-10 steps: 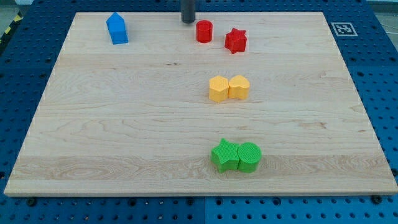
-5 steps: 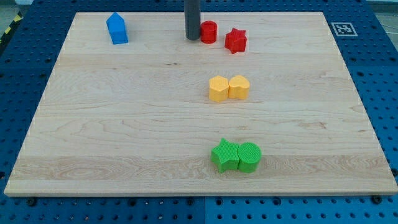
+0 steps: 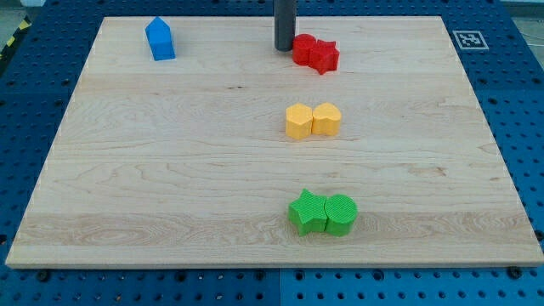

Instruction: Push the red circle into the red star

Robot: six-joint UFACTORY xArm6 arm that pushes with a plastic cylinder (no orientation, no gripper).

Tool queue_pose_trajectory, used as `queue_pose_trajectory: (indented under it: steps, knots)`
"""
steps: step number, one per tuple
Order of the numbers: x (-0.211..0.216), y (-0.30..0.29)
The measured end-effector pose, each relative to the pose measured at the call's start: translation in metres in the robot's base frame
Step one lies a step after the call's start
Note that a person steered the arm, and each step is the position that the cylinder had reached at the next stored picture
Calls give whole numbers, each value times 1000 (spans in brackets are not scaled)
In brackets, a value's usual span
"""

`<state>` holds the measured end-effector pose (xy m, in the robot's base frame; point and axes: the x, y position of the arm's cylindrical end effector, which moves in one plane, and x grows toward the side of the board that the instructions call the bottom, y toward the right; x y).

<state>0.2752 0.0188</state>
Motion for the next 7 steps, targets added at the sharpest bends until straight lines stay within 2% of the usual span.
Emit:
queue_pose_trajectory:
  steps: [5, 7]
  knots:
    - [35, 32]
    - [35, 72]
